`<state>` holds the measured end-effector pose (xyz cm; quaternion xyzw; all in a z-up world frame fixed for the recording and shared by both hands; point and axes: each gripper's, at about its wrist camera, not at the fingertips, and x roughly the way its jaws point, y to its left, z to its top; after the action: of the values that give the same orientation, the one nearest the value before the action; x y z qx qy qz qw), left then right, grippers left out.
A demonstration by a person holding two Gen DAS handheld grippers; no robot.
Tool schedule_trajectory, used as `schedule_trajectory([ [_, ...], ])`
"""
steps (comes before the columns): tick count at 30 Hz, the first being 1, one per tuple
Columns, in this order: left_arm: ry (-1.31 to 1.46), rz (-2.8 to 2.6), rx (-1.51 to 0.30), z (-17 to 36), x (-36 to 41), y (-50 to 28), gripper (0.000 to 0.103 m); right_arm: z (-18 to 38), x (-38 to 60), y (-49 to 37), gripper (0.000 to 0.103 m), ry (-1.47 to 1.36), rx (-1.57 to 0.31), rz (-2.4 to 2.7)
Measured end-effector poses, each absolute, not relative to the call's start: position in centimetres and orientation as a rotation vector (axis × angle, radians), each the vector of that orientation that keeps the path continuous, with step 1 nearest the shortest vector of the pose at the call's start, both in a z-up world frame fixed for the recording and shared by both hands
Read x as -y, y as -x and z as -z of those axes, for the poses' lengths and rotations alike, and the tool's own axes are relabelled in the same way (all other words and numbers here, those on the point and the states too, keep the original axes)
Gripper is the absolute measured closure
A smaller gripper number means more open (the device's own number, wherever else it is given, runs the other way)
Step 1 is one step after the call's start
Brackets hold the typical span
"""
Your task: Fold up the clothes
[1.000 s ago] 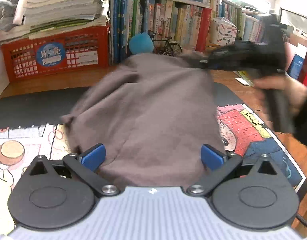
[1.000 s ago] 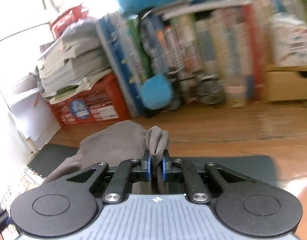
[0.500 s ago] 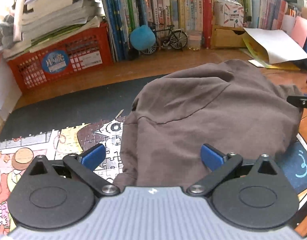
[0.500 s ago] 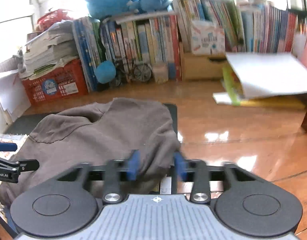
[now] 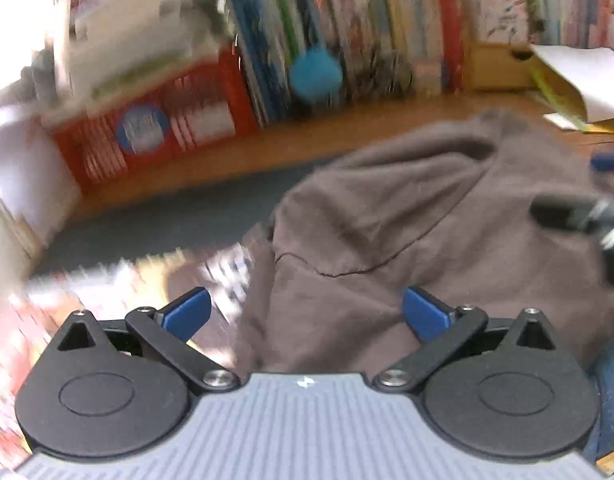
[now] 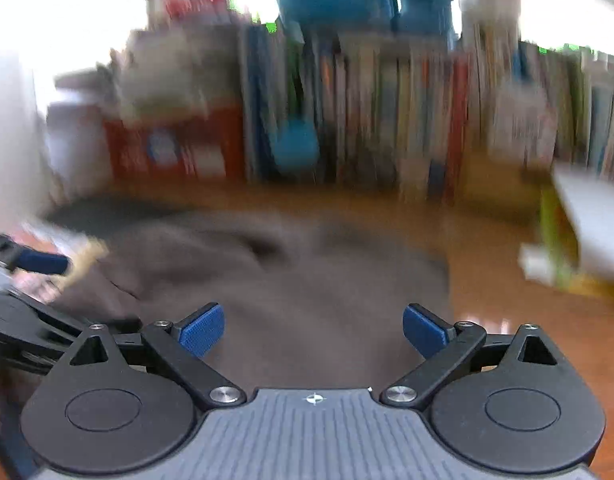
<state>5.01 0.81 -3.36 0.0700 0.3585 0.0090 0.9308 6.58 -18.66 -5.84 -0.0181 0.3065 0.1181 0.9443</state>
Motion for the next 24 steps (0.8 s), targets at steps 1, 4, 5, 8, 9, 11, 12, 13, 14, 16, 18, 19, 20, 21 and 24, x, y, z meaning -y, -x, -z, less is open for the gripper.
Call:
schedule_trajectory([
  [1,-0.096,-0.015,-0.738,3.5,-1.4,-5.0,0.0,6.9,18.7,-7.2,0.0,0.019,-0.663,-0.238],
  [4,0.05,0.008,-0.781,3.6,-3.3,-5.4,0.0,7.6,18.8,-6.6,0.0,0.005,-0.661,-0.231],
  [5,0.081,0.016,-0.78,3.6,-3.8,-5.4,0.0,7.9,18.8,-6.5,0.0,0.004,-0.67,-0.231],
  [8,0.05,0.042,-0.768,3.7,-3.9,-5.3,0.0,8.5,18.7,-6.0,0.0,0.011,-0.678,-0.229],
  [9,0.05,0.047,-0.762,3.8,-4.0,-5.3,0.0,8.7,18.6,-5.8,0.0,0.014,-0.678,-0.228],
  [11,0.054,0.052,-0.746,3.9,-4.1,-5.1,0.0,8.8,18.7,-5.4,0.0,0.017,-0.679,-0.227],
  [12,0.052,0.055,-0.741,3.9,-4.1,-5.0,0.0,8.9,18.7,-5.2,0.0,0.017,-0.679,-0.227],
  [13,0.052,0.057,-0.737,3.9,-4.1,-5.0,0.0,9.0,18.8,-5.0,0.0,0.017,-0.679,-0.227],
  [14,0.051,0.06,-0.734,3.9,-4.2,-5.0,0.0,9.0,18.9,-4.9,0.0,0.017,-0.679,-0.227],
  [16,0.052,0.065,-0.725,3.9,-4.2,-4.9,0.0,9.2,19.0,-4.5,0.0,0.017,-0.679,-0.227],
  [18,0.055,0.068,-0.712,4.0,-4.3,-4.8,0.0,9.3,19.1,-4.2,0.0,0.018,-0.679,-0.227],
  [19,0.057,0.067,-0.701,4.1,-4.3,-4.6,0.0,9.3,19.1,-4.0,0.0,0.018,-0.679,-0.226],
  [20,0.057,0.066,-0.695,4.1,-4.3,-4.6,0.0,9.4,19.2,-3.8,0.0,0.018,-0.679,-0.226],
  [21,0.058,0.066,-0.694,4.0,-4.3,-4.6,0.0,9.5,19.3,-3.6,0.0,0.018,-0.68,-0.226],
  [24,0.066,0.07,-0.692,4.0,-4.5,-4.6,0.0,9.5,19.4,-3.4,0.0,0.019,-0.68,-0.226],
])
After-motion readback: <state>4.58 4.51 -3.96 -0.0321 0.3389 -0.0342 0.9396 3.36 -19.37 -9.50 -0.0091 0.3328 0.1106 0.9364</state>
